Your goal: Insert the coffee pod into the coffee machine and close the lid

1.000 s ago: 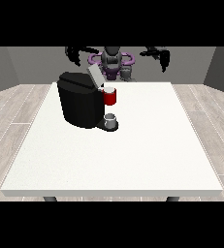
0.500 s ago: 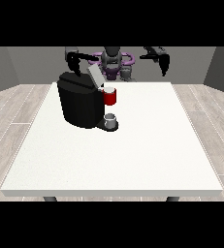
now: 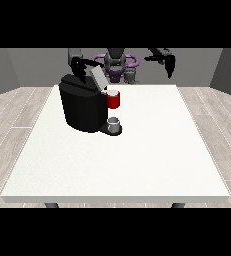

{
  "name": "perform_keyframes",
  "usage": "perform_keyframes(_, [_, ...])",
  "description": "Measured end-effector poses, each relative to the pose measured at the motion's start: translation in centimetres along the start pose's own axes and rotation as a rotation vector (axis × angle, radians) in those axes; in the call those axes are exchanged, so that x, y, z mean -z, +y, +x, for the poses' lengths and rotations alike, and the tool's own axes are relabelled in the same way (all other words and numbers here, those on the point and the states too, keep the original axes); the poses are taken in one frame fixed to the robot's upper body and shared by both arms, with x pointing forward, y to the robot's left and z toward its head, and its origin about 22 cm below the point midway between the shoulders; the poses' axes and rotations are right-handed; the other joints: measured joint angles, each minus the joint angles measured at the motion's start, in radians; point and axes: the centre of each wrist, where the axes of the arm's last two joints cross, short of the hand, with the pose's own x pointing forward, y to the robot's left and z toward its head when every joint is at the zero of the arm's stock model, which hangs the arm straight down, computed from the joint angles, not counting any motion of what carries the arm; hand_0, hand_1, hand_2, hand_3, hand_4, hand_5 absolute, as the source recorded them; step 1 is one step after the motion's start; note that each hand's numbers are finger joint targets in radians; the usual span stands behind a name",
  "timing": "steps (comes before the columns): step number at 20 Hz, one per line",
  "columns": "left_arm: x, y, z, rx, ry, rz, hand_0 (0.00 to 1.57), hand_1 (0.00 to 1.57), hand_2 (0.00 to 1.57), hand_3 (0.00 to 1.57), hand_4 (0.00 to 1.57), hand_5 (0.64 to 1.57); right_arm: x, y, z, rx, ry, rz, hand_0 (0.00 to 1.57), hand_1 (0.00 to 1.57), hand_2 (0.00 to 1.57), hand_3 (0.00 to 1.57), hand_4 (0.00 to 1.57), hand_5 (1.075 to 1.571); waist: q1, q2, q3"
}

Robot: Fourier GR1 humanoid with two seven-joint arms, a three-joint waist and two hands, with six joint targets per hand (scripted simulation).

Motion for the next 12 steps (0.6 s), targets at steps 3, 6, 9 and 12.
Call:
perform_keyframes(3, [-0.3,0.6,0.2,-0.002,-0.007,0.006,0.0,0.0,0.0,0.0,0.12,1.571,1.0,0.7,0.7,-0.002,-0.002,0.002,0.0,0.0,0.0,0.0,0.0,1.571,0.006,0.014,0.0014])
perform_keyframes(6, [-0.2,0.3,0.8,0.007,-0.02,0.008,0.0,0.0,0.0,0.0,0.0,1.571,1.5,0.7,1.1,-0.013,-0.024,-0.003,0.0,0.0,0.0,0.0,0.0,1.571,0.01,0.026,-0.0023])
perform_keyframes(9, [0.1,0.8,1.2,0.018,-0.021,0.022,0.0,0.0,0.0,0.0,0.0,1.571,2.0,1.7,1.5,-0.013,-0.048,0.02,0.0,0.0,0.0,0.0,0.0,1.571,-0.002,0.037,-0.0009])
perform_keyframes(12, [0.2,0.9,1.2,0.025,-0.034,0.027,0.0,0.0,0.0,0.0,0.0,1.571,2.7,2.0,2.4,-0.02,-0.073,0.031,0.0,0.0,0.0,0.0,0.0,1.571,-0.003,0.049,-0.0001])
